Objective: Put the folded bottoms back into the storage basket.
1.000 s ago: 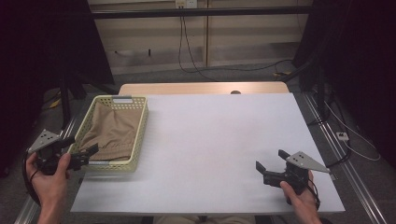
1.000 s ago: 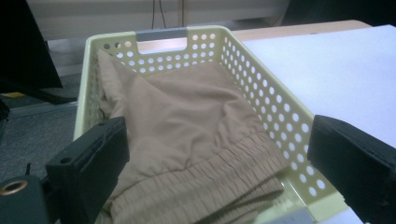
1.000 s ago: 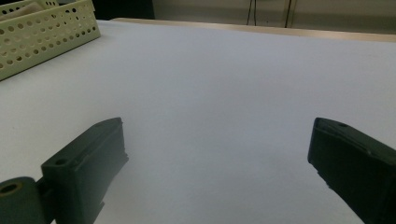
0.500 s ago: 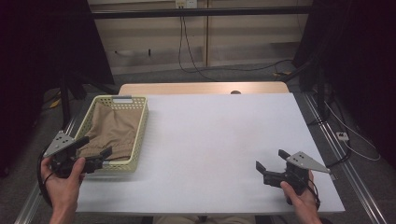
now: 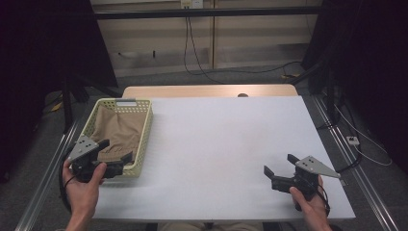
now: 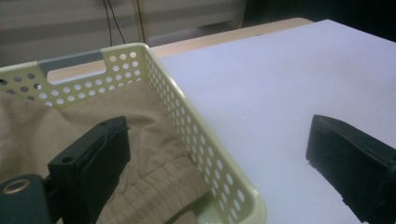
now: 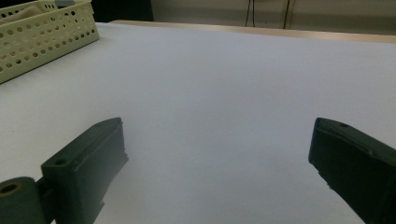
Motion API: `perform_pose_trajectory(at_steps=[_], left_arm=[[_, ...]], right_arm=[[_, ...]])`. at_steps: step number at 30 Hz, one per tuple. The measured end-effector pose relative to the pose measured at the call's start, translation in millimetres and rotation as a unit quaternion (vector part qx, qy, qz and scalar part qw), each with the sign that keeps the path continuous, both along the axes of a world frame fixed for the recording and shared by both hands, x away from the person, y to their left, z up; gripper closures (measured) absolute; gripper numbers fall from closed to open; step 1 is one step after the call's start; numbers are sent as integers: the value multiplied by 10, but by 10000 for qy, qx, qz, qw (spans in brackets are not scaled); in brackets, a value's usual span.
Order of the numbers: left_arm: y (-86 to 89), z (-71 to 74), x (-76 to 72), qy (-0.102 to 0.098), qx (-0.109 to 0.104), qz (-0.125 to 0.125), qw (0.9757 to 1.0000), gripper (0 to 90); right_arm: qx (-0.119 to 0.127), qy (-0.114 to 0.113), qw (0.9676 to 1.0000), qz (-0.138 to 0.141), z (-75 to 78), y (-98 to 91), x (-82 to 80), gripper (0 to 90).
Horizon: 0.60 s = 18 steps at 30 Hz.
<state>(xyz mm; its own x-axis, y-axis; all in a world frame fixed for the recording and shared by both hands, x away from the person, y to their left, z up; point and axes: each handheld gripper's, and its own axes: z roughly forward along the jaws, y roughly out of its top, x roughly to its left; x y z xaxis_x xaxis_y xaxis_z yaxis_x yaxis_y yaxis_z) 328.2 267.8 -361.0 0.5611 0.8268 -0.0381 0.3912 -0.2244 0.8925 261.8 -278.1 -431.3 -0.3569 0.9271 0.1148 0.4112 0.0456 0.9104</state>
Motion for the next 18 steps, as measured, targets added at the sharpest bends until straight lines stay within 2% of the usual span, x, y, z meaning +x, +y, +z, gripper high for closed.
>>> perform_pose_trajectory(at_steps=[5,8,14,15,18], left_arm=[[-152,1,36,80,66,-251,9996,64],[-243,-14,77,209,89,-384,9990,64],[-398,9,109,228,174,-461,9985,64],[-435,6,118,220,245,-502,9982,64],[-513,-19,146,236,190,-592,9978,64]], right_arm=[[-32,6,10000,9,-2,2,2,34],[-30,7,10000,19,-5,7,6,34],[-29,15,10000,32,-5,11,5,34],[-27,13,10000,34,-5,11,5,34],[-32,27,10000,44,-6,13,7,35]])
